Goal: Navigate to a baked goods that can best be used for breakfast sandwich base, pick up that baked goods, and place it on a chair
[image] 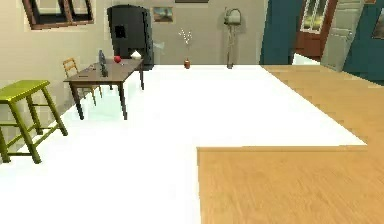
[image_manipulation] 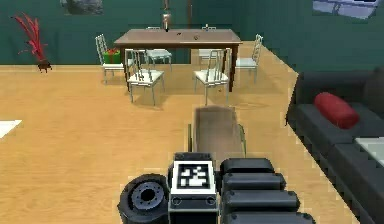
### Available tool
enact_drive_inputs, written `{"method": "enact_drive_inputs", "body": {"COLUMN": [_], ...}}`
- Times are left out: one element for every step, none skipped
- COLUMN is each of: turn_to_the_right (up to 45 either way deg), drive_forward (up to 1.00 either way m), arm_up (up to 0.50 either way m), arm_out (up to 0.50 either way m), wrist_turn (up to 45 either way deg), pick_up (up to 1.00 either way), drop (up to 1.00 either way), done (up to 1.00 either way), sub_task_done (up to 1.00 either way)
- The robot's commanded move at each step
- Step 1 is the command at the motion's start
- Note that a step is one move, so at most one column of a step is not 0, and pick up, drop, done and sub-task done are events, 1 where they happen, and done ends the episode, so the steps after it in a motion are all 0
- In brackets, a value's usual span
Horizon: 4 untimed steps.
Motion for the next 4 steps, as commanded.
{"method": "enact_drive_inputs", "body": {"turn_to_the_right": [45.0,9.0,0.0,33.0], "drive_forward": [0.0,0.0,0.75,0.0], "arm_up": [0.0,0.0,0.0,0.0], "arm_out": [0.0,0.0,0.0,0.0], "wrist_turn": [0.0,0.0,0.0,0.0], "pick_up": [0.0,0.0,0.0,0.0], "drop": [0.0,0.0,0.0,0.0], "done": [0.0,0.0,0.0,0.0], "sub_task_done": [0.0,0.0,0.0,0.0]}}
